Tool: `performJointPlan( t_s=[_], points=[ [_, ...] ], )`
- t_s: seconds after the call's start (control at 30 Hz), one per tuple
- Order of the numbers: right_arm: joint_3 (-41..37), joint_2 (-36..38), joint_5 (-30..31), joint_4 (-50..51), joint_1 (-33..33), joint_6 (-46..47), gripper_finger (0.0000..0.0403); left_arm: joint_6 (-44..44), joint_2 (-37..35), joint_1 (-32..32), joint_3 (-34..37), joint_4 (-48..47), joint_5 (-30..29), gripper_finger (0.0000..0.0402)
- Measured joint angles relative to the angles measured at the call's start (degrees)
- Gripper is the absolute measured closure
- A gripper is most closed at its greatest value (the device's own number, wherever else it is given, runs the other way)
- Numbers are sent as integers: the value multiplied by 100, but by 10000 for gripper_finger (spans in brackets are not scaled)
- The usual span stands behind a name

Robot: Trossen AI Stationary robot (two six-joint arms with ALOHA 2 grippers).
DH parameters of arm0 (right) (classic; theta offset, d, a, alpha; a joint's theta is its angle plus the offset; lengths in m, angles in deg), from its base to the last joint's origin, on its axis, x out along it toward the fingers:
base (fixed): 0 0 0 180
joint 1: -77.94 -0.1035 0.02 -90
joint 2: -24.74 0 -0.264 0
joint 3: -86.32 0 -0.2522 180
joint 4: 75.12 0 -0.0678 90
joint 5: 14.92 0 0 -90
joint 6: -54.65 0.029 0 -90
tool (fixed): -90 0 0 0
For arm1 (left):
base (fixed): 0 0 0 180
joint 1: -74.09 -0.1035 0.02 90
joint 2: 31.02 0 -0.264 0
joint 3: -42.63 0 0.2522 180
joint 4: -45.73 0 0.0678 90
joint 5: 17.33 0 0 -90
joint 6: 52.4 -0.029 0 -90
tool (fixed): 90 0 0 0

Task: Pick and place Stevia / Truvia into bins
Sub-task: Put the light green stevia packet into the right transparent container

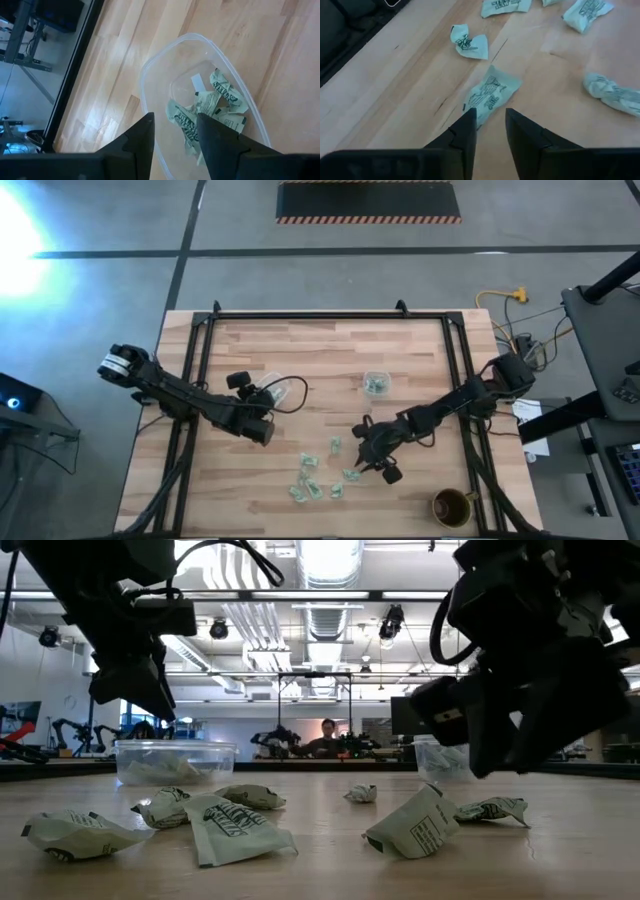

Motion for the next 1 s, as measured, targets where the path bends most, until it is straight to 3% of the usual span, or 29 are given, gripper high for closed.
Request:
performJointPlan(
  t_s=[0.4, 1.0],
  points=[
    [-1, -33, 5, -20, -39, 53, 218, 0, 0, 0, 0, 7, 1, 271],
    [74, -259, 455, -487, -381, -376, 211, 2, 0, 2, 7, 40, -2, 271]
  ],
)
